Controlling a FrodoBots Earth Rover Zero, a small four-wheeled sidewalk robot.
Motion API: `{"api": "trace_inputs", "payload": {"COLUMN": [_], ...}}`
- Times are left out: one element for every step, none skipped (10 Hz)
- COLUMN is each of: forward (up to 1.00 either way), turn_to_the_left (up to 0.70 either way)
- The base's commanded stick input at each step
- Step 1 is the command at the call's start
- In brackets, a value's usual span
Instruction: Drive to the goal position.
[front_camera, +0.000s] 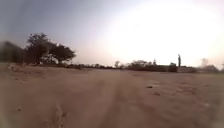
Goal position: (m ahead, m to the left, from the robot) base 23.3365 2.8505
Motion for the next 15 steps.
{"api": "trace_inputs", "payload": {"forward": [0.70,0.70,0.70,0.70,0.70,0.70,0.70,0.70,0.70,0.70,0.70,0.70,0.70,0.70,0.70], "turn_to_the_left": [0.00,0.00,0.00,0.00,0.00,0.00,0.00,0.00,0.00,0.00,0.00,0.00,0.00,0.00,0.00]}}
